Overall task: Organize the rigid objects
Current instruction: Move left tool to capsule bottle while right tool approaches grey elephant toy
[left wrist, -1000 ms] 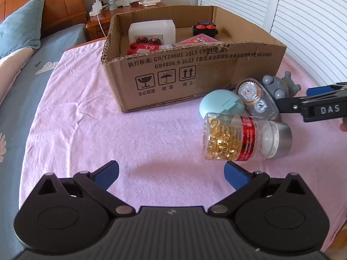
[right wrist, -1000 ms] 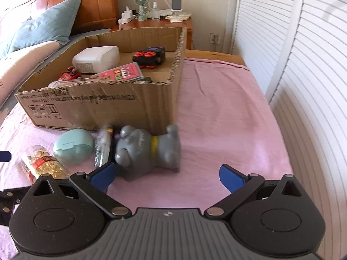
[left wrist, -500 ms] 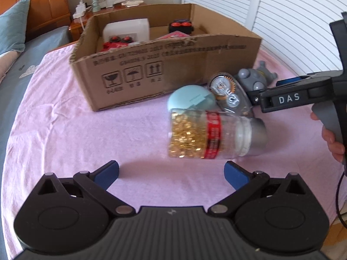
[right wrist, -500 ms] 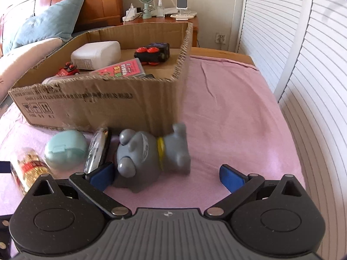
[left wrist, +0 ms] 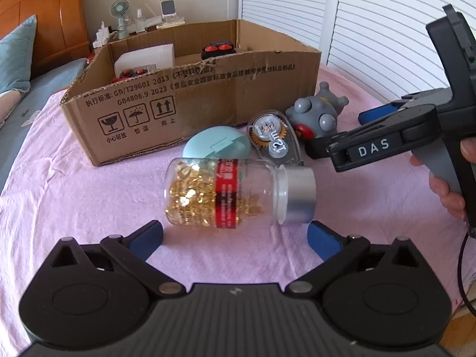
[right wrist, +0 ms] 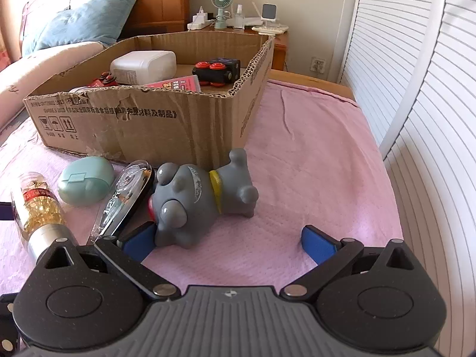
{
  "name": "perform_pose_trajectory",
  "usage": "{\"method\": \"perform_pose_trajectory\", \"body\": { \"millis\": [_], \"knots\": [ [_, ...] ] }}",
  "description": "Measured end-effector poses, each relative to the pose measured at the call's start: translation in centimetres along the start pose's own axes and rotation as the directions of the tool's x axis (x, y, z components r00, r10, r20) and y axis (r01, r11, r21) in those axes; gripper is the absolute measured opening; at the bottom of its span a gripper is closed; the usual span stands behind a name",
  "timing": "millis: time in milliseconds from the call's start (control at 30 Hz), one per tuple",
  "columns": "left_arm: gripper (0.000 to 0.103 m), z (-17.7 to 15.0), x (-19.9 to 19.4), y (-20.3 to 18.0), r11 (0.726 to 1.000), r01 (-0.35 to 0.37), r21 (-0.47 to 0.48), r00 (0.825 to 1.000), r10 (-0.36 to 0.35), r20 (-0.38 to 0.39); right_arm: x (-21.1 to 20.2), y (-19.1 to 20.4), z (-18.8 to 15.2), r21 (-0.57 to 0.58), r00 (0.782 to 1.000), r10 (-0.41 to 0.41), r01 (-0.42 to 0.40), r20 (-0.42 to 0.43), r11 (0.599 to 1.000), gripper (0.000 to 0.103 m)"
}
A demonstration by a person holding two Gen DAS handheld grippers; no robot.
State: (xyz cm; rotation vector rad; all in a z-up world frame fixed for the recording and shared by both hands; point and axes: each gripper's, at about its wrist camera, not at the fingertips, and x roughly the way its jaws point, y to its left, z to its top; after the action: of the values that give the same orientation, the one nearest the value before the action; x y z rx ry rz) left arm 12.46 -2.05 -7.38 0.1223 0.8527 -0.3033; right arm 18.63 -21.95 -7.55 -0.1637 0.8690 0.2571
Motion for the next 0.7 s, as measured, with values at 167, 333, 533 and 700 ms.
{"method": "perform_pose_trajectory", "body": {
  "millis": [167, 333, 533, 700],
  "knots": [
    [0.102, 0.1, -0.1, -0.5, 1.000, -0.018, -0.017, 1.000, 0.019, 0.010, -0.1, -0.2, -0.1, -0.019, 1.000, 0.018, -0.018, 0.009, 1.000, 0.103],
    [0.102, 0.8, -0.4, -0.4, 0.998, -0.031, -0.049, 0.998, 0.034, 0.061, -0.2, -0.3, -0.3, -0.036, 0.999, 0.032, -0.032, 0.011, 0.999, 0.103],
    [0.102, 1.5, -0.2, -0.3, 0.997, -0.044, -0.069, 0.996, 0.049, 0.073, -0.3, -0.3, -0.2, -0.043, 0.999, 0.039, -0.039, 0.013, 0.998, 0.103],
    [0.098, 1.9, -0.1, -0.2, 0.998, -0.034, -0.062, 0.996, 0.039, 0.080, -0.4, -0.3, -0.3, -0.047, 0.999, 0.043, -0.042, 0.016, 0.998, 0.103]
  ]
}}
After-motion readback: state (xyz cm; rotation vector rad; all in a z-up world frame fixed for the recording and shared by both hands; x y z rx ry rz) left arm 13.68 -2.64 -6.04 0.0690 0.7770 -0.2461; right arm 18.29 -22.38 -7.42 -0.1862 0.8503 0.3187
